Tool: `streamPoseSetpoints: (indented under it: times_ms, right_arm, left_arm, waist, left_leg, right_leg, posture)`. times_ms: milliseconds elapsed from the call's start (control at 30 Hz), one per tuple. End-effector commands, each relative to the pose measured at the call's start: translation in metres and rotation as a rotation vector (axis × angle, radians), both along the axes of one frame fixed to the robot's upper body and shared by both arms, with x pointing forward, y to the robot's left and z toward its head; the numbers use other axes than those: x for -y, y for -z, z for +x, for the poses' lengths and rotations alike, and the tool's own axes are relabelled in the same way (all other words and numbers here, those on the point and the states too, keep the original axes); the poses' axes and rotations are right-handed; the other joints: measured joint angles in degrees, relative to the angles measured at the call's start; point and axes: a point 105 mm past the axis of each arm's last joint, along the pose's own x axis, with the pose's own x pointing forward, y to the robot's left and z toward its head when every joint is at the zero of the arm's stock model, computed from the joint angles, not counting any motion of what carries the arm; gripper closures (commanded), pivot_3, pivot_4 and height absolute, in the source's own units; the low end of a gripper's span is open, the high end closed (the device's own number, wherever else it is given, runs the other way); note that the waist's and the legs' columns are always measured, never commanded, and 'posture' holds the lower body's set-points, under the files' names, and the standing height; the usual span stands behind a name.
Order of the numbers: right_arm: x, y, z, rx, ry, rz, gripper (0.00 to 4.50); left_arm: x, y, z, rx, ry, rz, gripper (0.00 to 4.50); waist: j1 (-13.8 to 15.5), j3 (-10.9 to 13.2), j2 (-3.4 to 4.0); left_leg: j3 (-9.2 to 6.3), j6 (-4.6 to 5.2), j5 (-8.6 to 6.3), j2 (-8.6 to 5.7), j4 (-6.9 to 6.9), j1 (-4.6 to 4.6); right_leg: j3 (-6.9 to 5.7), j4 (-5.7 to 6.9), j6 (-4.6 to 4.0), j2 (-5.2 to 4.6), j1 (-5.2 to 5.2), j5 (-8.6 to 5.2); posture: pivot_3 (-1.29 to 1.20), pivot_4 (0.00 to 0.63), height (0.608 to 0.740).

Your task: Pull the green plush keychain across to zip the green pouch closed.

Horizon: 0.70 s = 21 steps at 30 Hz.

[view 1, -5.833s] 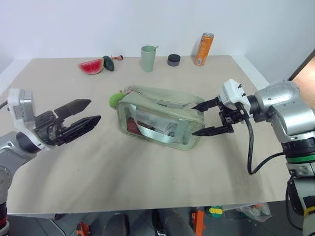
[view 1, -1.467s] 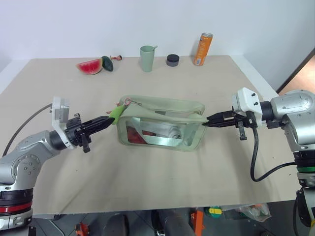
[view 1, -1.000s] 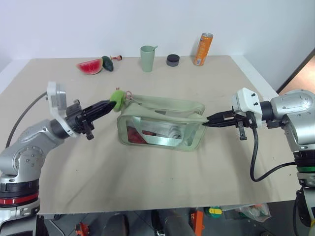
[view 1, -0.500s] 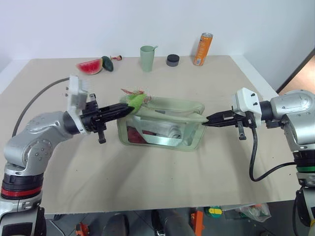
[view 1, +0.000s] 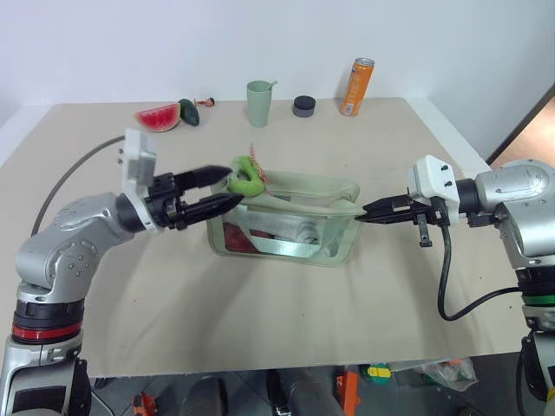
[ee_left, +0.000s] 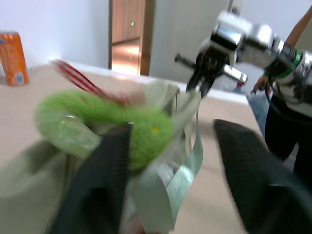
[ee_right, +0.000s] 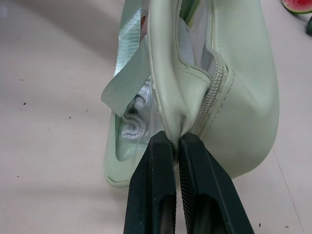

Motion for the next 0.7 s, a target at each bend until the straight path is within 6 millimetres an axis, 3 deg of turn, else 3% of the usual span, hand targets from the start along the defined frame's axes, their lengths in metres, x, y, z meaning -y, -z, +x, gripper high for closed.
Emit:
streamPoseSetpoints:
  times_ms: [33,233,400,500,700]
  right_arm:
    - [-0.003,0.0,-0.002,0.007,-0.013,-0.007,4.5]
    - [-0.004,0.002,-0.002,0.007,-0.015,-0.008,4.5]
    - [-0.004,0.003,-0.003,0.002,-0.014,-0.008,4.5]
    - [-0.004,0.004,-0.003,0.0,-0.015,-0.007,4.5]
    - [-0.007,0.003,-0.002,-0.002,-0.024,-0.007,4.5]
  left_arm:
    - [-0.006,-0.025,-0.004,0.062,0.006,-0.078,0.12]
    - [-0.02,-0.037,-0.007,0.095,-0.041,-0.123,0.05]
    - [-0.05,-0.008,-0.008,0.011,-0.136,-0.032,0.05]
    - [-0.061,0.023,-0.009,-0.06,-0.188,0.075,0.05]
    - [-0.05,0.049,-0.006,-0.13,-0.163,0.09,0.05]
  waist:
    - [0.0,0.0,0.0]
    - [0.0,0.0,0.0]
    - [-0.2,0.0,0.01]
    - [-0.2,0.0,0.0]
    - [-0.2,0.0,-0.01]
  left_leg:
    - [0.0,0.0,0.0,0.0,0.0,0.0]
    - [0.01,0.0,0.0,0.02,0.0,0.0]
    - [-0.02,-0.01,0.0,0.09,-0.05,0.07]
    - [-0.01,-0.02,0.01,0.11,-0.04,0.05]
    - [0.02,-0.02,0.01,0.07,-0.01,0.06]
  right_leg:
    - [0.0,0.0,0.0,0.0,0.0,0.0]
    - [0.01,0.0,0.0,0.0,0.0,0.0]
    - [0.05,0.01,-0.01,0.06,0.0,0.0]
    - [-0.02,0.01,-0.02,0.07,-0.01,-0.01]
    - [0.02,0.01,-0.02,0.04,0.01,-0.01]
  posture:
    - [0.0,0.15,0.74]
    - [0.0,0.15,0.74]
    - [0.0,0.15,0.74]
    - [0.0,0.15,0.74]
    - [0.0,0.15,0.74]
